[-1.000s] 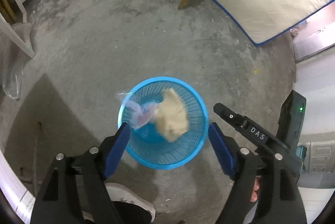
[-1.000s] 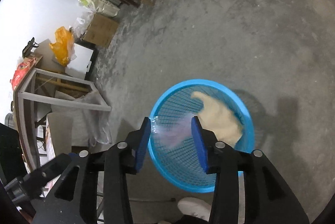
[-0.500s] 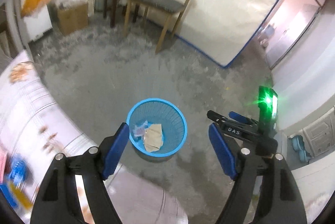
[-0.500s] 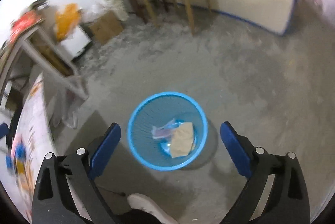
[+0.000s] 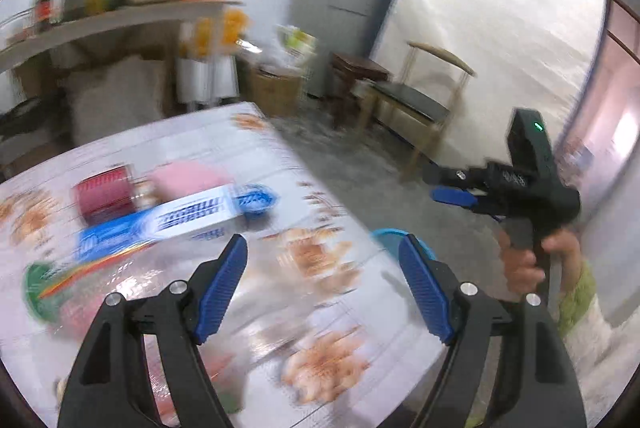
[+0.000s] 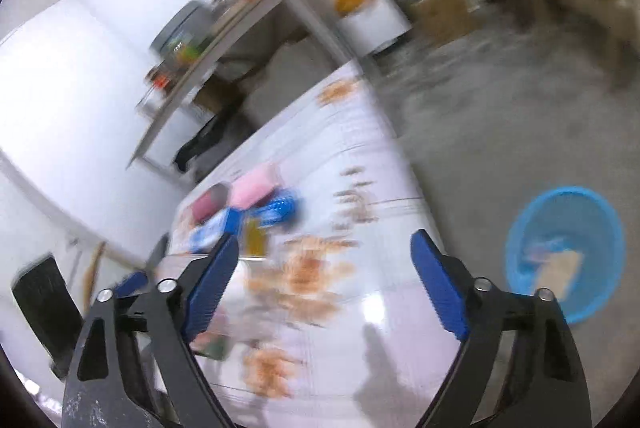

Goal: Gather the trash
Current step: 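Return both tools to the table and grasp the blue wrapper with the right tool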

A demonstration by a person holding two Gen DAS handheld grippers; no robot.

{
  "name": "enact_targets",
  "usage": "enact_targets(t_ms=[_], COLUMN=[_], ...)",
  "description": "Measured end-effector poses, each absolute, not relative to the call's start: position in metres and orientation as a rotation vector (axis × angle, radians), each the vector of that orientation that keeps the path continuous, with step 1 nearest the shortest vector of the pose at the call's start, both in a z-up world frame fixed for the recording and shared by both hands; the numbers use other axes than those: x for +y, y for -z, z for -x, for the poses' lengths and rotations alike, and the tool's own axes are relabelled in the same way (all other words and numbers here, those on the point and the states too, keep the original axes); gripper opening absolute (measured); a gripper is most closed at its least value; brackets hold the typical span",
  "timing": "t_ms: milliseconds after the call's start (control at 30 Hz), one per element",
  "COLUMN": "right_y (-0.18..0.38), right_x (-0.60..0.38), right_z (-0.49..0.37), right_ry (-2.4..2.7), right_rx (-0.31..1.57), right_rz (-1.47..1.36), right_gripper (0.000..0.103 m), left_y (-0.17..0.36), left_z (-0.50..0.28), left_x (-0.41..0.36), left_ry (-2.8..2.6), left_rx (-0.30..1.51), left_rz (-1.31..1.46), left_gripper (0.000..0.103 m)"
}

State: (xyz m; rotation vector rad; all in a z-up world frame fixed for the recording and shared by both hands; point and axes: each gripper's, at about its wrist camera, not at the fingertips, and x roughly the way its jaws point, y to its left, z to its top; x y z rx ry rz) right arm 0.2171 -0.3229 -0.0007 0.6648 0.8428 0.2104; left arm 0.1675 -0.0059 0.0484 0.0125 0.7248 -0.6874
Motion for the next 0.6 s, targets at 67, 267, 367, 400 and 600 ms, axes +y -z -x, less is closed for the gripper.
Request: enact_targets(t_ms=[67,267,367,400,600], right_y=[0.013,0.062,0.082,0.086,0.082], right_x=[-0.298,-0.252,-0.238,-0.235,-0.222], right_z=[-0.251,-0.333,-0.358,-0.362,-0.366], right_ry=[-0.261,-0.258,-0.243,-0.257,-0.289], right_rx=[0.898,1.074,1.142,1.153,1.173], right_rz=[-0.672,-0.670,-0.649,-0.651,-0.631], right_gripper=[0.075,0.061,0.053,0.050,0.025], left_y=[-0.046,-0.028,-0.018,-0.014,0.005], left_z=[-0.162,-0.136,-0.121,-0.118,-0.117], left_x=[0.019,0.068,0.081,0.086,0.106], left_ry=[0.633,0.511,0.465,0.460,0.469], left_rx=[0.704,0.716,0.726,0.731,0.780], left_rz=[0.002,0.009,-0.018,-0.017,0.085], left_gripper=[0.076,0.076,0.072,0.070,0.054])
